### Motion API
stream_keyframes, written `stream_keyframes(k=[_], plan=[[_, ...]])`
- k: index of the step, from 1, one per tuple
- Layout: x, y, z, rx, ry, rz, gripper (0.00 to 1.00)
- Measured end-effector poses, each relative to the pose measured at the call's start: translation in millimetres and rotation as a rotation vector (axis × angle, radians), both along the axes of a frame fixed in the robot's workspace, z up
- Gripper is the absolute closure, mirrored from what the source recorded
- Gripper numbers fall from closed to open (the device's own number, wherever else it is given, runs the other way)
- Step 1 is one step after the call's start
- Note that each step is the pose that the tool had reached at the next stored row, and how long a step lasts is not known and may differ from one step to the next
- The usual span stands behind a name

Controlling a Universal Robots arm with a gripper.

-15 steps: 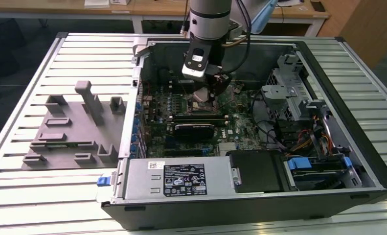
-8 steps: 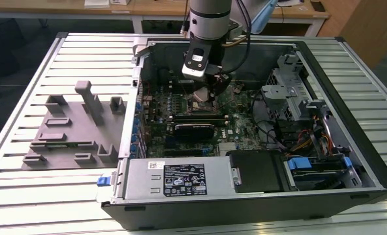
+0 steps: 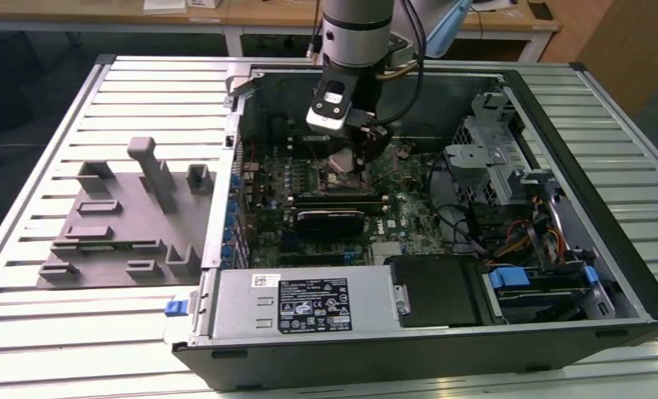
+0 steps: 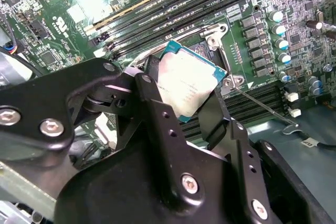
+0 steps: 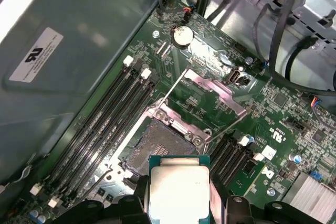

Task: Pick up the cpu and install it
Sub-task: 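Place the cpu into insertion slot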

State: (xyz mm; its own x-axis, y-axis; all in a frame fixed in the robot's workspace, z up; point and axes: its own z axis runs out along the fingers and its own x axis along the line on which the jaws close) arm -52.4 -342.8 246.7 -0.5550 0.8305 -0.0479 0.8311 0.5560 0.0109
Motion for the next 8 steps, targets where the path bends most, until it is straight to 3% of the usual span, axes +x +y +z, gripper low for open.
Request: stream_keyframes(k=[4, 8], plan=[[0.0, 0.0, -0.1, 0.0001, 0.0, -0.002, 0.46], [0.0, 0.0, -0.3, 0.0001, -0.0001, -0.047, 0.46]])
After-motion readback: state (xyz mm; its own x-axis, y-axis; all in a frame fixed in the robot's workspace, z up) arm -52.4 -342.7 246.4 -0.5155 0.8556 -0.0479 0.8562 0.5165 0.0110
